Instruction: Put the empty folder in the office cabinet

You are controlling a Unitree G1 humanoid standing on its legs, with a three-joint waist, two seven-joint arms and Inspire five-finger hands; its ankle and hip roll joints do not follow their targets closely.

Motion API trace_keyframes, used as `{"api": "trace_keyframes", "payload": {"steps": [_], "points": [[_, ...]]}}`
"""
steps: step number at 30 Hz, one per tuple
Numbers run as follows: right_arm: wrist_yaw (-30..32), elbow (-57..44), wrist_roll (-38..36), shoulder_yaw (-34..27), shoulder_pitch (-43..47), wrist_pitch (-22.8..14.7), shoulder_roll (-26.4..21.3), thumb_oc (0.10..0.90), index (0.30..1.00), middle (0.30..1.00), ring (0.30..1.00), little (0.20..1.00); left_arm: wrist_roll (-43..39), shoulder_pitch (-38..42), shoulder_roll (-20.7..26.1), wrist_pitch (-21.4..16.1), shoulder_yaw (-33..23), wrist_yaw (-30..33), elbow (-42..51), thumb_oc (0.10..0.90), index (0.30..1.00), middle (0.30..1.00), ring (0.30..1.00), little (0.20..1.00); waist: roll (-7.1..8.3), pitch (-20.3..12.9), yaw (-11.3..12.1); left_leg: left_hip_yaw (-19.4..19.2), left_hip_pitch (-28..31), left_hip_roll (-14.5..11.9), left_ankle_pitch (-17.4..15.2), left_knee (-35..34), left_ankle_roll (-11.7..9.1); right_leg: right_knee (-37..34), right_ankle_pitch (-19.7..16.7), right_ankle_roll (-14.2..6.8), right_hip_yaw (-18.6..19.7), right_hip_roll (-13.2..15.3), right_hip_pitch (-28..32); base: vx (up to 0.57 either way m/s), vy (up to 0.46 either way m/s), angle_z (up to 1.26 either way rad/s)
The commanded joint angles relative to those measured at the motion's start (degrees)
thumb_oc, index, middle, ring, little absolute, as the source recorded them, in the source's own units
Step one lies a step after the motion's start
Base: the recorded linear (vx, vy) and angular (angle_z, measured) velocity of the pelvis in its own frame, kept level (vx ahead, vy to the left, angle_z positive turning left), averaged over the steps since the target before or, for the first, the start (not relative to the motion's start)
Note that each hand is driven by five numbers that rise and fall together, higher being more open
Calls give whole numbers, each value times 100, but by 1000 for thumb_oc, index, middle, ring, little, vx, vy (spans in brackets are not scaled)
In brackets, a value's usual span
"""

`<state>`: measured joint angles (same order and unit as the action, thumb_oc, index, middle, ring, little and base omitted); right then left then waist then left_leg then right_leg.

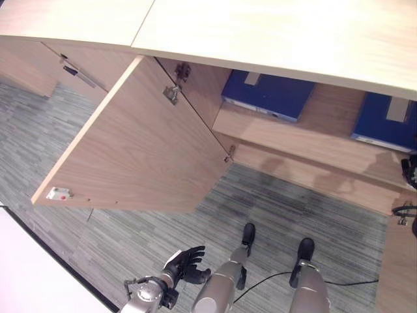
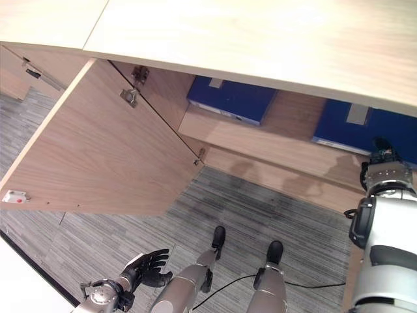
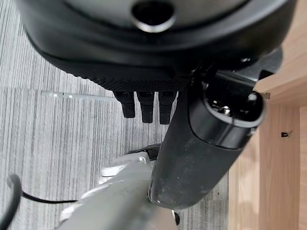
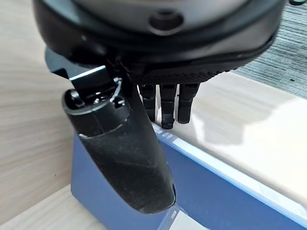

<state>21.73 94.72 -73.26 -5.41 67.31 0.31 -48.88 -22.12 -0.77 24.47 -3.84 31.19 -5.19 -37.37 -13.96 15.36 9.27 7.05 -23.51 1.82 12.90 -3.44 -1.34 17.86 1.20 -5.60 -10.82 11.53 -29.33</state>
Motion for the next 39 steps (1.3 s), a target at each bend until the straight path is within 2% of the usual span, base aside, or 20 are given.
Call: {"api": "trace_keyframes", "payload": {"steps": [1,10,19,25,29,36,39], "points": [[76,-239,-147,-21,-4,-113,-56,800,900,900,900,900,-23,307,-58,-76,11,38,-156,800,900,900,900,900,263,256,60,18,687,194,-1219,70,-114,-1041,81,-257,-310,-102,806,0,0,0],[-9,-392,49,13,-74,-128,42,800,900,900,900,900,15,354,-148,-56,-17,91,-345,800,900,900,900,900,326,237,20,6,793,157,-1145,-38,-120,-1092,31,-261,-316,-88,864,-3,5,0],[-52,-332,164,289,397,-76,-366,800,900,900,900,900,204,305,-88,-55,21,71,-403,800,900,900,900,900,248,196,80,0,829,142,-1113,-81,-140,-1103,19,-281,-306,-52,871,-6,0,-1],[-222,-480,598,1176,1390,86,-1106,800,900,900,900,900,309,136,67,-85,51,0,-208,800,900,900,900,900,214,124,174,27,837,142,-1084,-100,-164,-1088,16,-294,-329,-6,869,-6,0,0],[-366,-527,844,1699,1878,141,-1419,800,900,900,900,900,423,-9,162,-89,99,-111,-41,800,900,900,900,900,198,62,255,47,856,140,-1112,-98,-179,-1089,67,-306,-370,14,910,-2,-11,4],[-488,-561,1116,2303,2454,159,-1673,800,900,900,900,900,551,-151,244,-83,149,-239,117,800,900,900,900,900,213,-35,319,111,857,138,-1098,-109,-187,-1176,44,-313,-430,-4,989,0,0,0],[-510,-573,1103,2296,2430,140,-1661,800,900,900,900,900,574,-162,248,-66,158,-272,144,800,900,900,900,900,234,-60,317,131,864,127,-1097,-110,-188,-1190,44,-308,-434,-18,1010,0,0,0]]}}
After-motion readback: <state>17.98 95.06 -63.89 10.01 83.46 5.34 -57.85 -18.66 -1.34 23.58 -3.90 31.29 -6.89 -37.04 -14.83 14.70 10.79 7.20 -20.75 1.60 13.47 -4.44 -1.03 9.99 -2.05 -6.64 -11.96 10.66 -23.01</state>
